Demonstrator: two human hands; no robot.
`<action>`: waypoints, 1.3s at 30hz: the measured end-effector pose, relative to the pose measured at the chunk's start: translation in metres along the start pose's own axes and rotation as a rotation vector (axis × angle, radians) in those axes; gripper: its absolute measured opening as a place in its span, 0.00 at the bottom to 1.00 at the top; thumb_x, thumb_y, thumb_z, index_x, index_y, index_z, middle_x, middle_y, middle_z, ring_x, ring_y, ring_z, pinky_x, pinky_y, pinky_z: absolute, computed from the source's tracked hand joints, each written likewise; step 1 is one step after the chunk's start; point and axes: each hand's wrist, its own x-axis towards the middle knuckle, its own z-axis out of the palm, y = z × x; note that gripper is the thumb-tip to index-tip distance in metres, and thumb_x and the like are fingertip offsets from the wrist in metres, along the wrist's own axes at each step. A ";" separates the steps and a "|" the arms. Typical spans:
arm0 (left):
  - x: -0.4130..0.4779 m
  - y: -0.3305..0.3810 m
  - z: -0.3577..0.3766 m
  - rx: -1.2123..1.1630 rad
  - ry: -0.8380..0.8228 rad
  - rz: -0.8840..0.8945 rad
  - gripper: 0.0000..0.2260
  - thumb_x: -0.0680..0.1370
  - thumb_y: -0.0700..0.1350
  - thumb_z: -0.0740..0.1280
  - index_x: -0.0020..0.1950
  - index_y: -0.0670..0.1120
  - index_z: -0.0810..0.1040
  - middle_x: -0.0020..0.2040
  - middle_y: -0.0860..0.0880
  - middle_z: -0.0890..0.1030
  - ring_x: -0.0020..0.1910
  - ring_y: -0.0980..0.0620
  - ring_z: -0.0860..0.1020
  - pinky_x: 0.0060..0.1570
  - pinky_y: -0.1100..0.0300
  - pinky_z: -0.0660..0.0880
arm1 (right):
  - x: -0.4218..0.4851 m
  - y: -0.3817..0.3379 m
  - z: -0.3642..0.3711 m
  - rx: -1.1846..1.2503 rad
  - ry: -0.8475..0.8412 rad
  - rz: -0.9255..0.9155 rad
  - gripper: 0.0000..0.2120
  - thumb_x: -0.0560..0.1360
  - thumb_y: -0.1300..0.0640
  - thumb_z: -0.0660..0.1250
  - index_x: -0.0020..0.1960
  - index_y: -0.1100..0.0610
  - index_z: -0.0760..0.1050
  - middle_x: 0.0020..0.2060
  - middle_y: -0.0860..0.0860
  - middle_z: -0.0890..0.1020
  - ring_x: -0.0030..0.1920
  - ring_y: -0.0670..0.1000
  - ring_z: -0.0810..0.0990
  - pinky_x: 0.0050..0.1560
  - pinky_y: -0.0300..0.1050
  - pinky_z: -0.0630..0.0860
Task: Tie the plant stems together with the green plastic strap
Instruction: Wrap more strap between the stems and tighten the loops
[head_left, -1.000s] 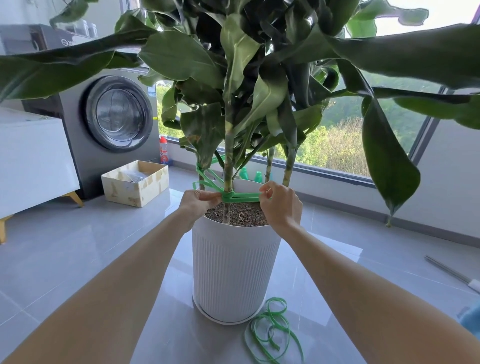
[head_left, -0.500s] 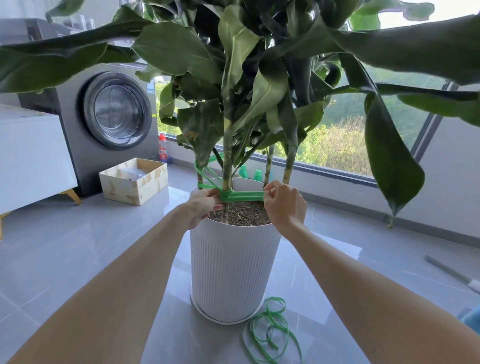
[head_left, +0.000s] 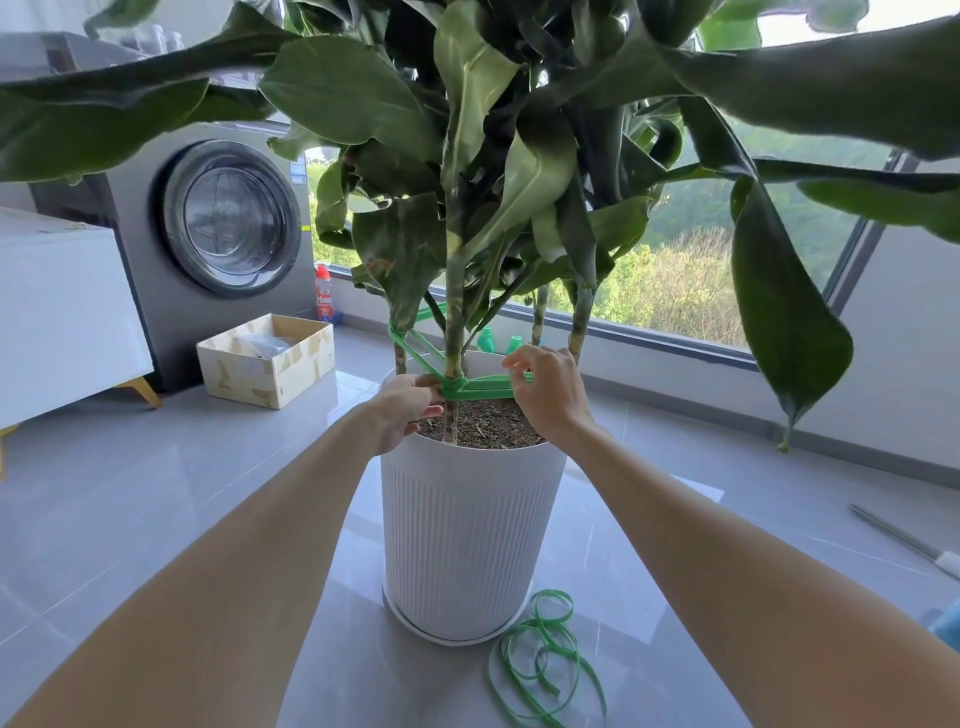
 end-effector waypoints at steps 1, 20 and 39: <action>0.001 0.000 -0.001 -0.002 0.011 0.004 0.09 0.80 0.43 0.62 0.59 0.50 0.78 0.49 0.51 0.79 0.41 0.58 0.74 0.37 0.61 0.61 | 0.001 0.000 0.001 -0.010 -0.028 -0.002 0.11 0.78 0.62 0.62 0.58 0.57 0.79 0.54 0.53 0.82 0.54 0.49 0.73 0.44 0.36 0.68; 0.004 0.000 0.001 0.001 0.013 -0.038 0.10 0.81 0.42 0.59 0.57 0.50 0.78 0.50 0.52 0.80 0.43 0.58 0.76 0.38 0.59 0.61 | -0.009 0.057 -0.005 0.205 -0.040 0.482 0.16 0.75 0.66 0.62 0.63 0.61 0.71 0.55 0.57 0.78 0.55 0.57 0.76 0.55 0.49 0.75; 0.003 -0.001 0.000 -0.026 -0.006 -0.032 0.11 0.82 0.40 0.57 0.56 0.51 0.76 0.45 0.55 0.80 0.44 0.57 0.77 0.38 0.61 0.62 | 0.010 0.067 0.006 0.385 0.245 0.670 0.08 0.77 0.60 0.67 0.44 0.54 0.84 0.43 0.52 0.85 0.40 0.59 0.83 0.46 0.53 0.81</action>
